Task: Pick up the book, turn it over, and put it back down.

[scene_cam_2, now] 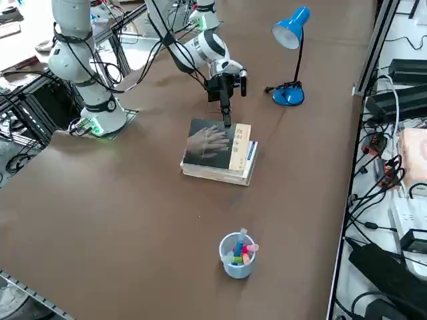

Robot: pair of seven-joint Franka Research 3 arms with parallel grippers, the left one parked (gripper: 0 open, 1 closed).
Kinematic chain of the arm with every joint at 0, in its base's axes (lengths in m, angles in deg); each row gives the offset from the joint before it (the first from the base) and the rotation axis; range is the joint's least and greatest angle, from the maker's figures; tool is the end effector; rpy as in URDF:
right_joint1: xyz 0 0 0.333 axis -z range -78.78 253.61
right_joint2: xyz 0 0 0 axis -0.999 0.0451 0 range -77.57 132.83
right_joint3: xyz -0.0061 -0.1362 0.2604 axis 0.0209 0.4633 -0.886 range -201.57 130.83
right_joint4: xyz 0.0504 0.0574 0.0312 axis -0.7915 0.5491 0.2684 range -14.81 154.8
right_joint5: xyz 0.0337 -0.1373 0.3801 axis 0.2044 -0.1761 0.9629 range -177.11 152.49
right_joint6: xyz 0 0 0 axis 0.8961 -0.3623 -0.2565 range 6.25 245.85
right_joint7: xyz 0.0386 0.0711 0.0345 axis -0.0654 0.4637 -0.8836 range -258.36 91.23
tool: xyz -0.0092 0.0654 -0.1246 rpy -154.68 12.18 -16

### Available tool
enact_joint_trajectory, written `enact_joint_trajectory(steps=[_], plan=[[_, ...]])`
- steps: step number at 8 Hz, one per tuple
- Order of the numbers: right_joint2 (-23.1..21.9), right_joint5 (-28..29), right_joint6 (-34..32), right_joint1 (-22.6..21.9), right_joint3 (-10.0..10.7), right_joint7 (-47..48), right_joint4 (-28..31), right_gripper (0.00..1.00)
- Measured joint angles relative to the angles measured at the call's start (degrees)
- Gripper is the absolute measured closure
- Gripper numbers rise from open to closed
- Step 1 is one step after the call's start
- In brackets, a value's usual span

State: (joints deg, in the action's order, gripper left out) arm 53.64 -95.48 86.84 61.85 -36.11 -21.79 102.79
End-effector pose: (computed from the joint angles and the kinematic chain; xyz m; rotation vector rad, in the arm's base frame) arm 0.5158 0.1315 0.1429 1.8437 0.4188 0.3728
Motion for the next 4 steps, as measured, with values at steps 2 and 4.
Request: enact_joint_trajectory(steps=[2,4], plan=[[1.0,-0.3,0.0,0.0,0.0,1.4,0.0,0.9],[2.4,-1.2,-0.1,0.0,0.0,3.8,-0.1,0.9]])
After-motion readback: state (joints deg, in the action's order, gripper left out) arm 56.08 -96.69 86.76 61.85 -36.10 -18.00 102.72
